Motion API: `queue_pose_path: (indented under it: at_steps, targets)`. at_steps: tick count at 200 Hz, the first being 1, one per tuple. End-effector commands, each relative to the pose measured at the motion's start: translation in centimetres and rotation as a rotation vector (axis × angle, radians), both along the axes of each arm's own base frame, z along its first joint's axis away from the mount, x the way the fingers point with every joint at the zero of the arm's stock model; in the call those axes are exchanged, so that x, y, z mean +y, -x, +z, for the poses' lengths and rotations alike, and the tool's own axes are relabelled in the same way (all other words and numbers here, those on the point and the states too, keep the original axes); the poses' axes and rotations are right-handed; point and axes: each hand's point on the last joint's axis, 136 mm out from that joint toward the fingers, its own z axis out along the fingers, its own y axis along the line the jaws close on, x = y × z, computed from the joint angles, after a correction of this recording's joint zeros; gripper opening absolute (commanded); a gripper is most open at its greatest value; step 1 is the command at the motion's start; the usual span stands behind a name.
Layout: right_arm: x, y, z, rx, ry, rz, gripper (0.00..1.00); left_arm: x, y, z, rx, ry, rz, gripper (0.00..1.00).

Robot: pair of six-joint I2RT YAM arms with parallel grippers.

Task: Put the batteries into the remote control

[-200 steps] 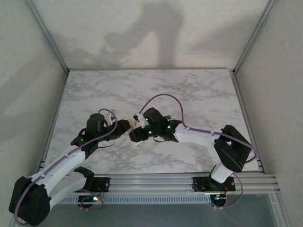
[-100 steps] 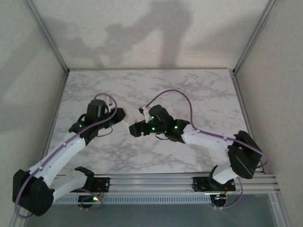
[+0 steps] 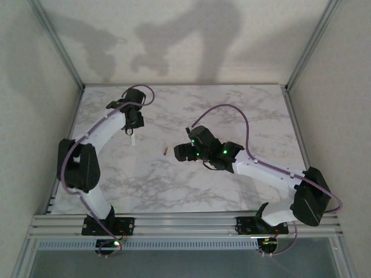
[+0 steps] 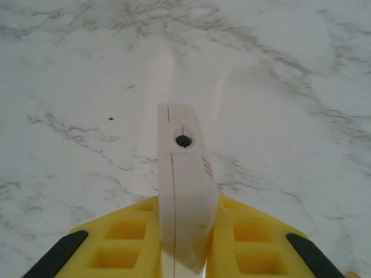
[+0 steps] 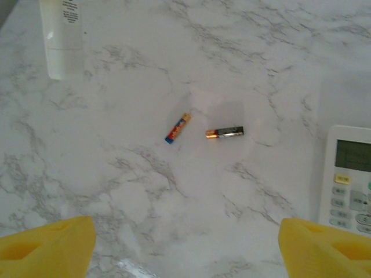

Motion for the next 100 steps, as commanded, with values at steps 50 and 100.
queue_pose_path:
  at_steps: [50, 100]
  targets:
    - [-3.3, 0.6, -0.3, -0.022, 0.049, -0.044, 0.83, 0.9, -1.9, -6.7, 0.201, -0.087, 0.097, 0.12]
    - [-4.9, 1.0, 0.0, -0.044, 0.062, -0.056, 0.84, -1.7, -4.1, -9.7, 0.195, 0.076, 0.097, 0.32]
